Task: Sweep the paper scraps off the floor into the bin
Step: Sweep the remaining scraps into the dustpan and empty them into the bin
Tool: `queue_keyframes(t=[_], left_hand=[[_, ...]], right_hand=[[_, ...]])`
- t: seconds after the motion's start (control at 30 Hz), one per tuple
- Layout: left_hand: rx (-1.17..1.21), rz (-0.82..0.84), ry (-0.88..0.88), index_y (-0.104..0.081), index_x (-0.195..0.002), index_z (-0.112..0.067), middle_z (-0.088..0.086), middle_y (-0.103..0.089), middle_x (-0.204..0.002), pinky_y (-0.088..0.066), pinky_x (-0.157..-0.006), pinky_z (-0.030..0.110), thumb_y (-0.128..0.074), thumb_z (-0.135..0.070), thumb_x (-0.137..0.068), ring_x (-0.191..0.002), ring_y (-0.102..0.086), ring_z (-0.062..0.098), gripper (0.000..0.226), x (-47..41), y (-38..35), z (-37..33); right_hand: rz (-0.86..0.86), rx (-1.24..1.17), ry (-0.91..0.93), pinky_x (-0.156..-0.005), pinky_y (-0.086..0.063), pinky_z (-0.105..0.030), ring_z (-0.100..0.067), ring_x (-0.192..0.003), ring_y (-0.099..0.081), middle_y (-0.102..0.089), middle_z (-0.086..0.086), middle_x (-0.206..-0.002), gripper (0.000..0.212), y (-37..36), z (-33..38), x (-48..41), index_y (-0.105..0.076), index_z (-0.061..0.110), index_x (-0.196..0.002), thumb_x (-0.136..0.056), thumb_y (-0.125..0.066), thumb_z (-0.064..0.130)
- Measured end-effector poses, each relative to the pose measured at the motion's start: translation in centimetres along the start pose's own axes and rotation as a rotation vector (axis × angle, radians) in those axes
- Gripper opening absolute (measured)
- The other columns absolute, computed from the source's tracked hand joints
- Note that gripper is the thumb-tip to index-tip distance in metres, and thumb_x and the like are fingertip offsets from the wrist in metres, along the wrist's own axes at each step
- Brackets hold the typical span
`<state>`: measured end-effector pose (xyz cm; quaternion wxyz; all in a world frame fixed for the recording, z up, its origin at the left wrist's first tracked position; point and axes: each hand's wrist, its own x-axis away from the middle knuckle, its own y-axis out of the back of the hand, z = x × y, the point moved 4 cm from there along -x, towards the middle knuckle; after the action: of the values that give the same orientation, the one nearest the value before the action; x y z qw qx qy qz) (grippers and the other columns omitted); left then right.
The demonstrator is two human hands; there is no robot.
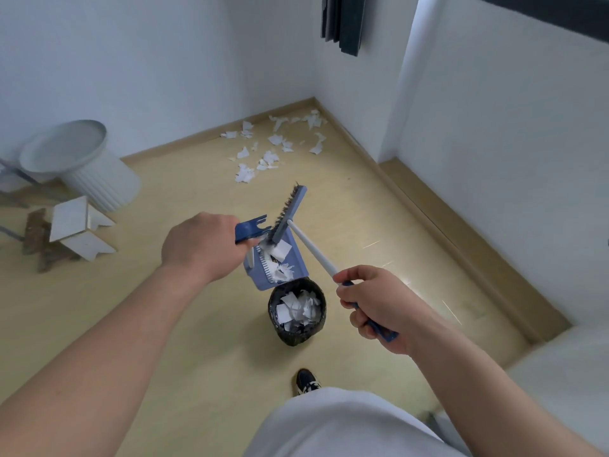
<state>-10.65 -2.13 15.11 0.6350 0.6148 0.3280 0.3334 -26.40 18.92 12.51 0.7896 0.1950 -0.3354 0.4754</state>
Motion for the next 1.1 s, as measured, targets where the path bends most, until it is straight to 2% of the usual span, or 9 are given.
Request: queue_keyframes(t=[0.17,0.33,0.47,0.8,1.1], left_hand=[[-0.06,0.063,-0.064,-0.054,-0.077,-0.027,-0.004,-0.057,-0.074,-0.041,-0.057,0.028,-0.052,-0.058,-0.09,-0.069,-0.057,0.026,0.034,3.9,-0.4,-2.1],[-0.102,0.1,-0.105,-0.05,-0.076,-0.028,-0.006,-0.051,-0.072,-0.038,-0.056,0.027,-0.052,-0.057,-0.091,-0.068,-0.054,0.024,0.033,7.2,-0.4,-3.2],[-0.109,0.109,-0.142,-0.053,-0.077,-0.027,-0.006,-0.054,-0.072,-0.036,-0.053,0.026,-0.052,-0.056,-0.091,-0.067,-0.056,0.023,0.032,8.6,-0.5,-3.0],[-0.108,0.107,-0.253,-0.057,-0.079,-0.027,-0.007,-0.059,-0.076,-0.038,-0.053,0.025,-0.052,-0.055,-0.092,-0.069,-0.059,0.02,0.031,9.2,-1.2,-0.3],[-0.097,0.078,-0.345,-0.051,-0.075,-0.029,-0.005,-0.061,-0.078,-0.042,-0.055,0.026,-0.052,-0.054,-0.091,-0.071,-0.061,0.022,0.03,9.8,-2.0,1.1]], right_hand=[[-0.011,-0.021,-0.013,-0.042,-0.025,-0.024,-0.012,-0.039,-0.035,-0.048,-0.01,-0.078,0.016,0.6,-4.3,2.6,-0.058,0.013,-0.107,-0.095,-0.05,0.006],[-0.012,-0.075,-0.053,-0.042,-0.022,-0.022,-0.012,-0.038,-0.033,-0.045,-0.009,-0.074,0.015,-0.2,-8.3,4.7,-0.057,0.012,-0.105,-0.095,-0.049,0.004],[-0.028,-0.099,-0.079,-0.043,-0.022,-0.022,-0.012,-0.039,-0.033,-0.045,-0.008,-0.073,0.018,-0.9,-10.5,6.3,-0.058,0.012,-0.104,-0.094,-0.047,0.002],[-0.124,-0.22,-0.081,-0.044,-0.021,-0.024,-0.013,-0.039,-0.032,-0.044,-0.008,-0.07,0.022,-5.4,-13.4,8.0,-0.057,0.011,-0.105,-0.092,-0.045,-0.001],[-0.17,-0.347,-0.028,-0.044,-0.018,-0.024,-0.013,-0.04,-0.029,-0.042,-0.007,-0.069,0.025,-9.8,-15.2,8.0,-0.054,0.011,-0.108,-0.091,-0.042,-0.002]])
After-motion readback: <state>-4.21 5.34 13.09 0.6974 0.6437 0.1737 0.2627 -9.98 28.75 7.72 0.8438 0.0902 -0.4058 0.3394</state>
